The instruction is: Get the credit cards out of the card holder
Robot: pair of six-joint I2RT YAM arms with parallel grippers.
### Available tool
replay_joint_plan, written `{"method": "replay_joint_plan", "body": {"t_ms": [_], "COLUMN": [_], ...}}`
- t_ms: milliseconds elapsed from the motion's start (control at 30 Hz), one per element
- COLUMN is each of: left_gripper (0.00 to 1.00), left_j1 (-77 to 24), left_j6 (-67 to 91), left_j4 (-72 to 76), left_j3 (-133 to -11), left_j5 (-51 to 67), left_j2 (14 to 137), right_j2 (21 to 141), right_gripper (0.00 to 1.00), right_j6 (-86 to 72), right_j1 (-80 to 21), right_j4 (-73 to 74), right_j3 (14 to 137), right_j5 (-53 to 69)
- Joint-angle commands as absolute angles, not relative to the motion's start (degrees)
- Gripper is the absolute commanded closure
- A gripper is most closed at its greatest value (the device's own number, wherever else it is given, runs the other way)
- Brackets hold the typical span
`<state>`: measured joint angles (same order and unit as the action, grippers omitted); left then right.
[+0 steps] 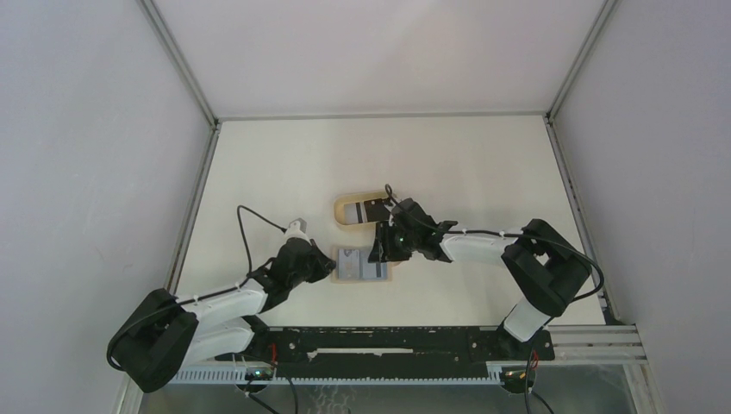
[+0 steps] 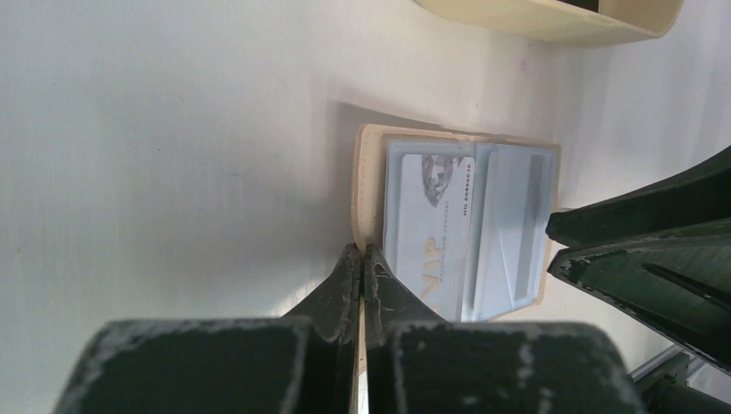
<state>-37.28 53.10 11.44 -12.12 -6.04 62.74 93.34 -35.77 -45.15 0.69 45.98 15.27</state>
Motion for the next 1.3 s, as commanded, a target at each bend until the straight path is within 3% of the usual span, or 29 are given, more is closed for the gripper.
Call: {"method": "replay_joint_plan", "body": {"t_ms": [0, 1267], "left_gripper": [1.0, 1.0], "left_j1": [-37.54, -37.58], "left_j6": [53.53, 53.43], "left_j4": [11.51, 12.37], "left_j3": [-10.77, -11.25], "left_j5": [-6.47, -5.93], "left_j2": [61.19, 62.8], "right_j2": [93.26, 93.25], "right_gripper": [0.47, 0.47], "right_j6": [-33.44, -37.42], "right_j1": [-45.2, -49.28], "right_j4": [0.62, -3.72], "right_j3": [46.14, 51.43], "right_j5": [11.7, 16.59]}}
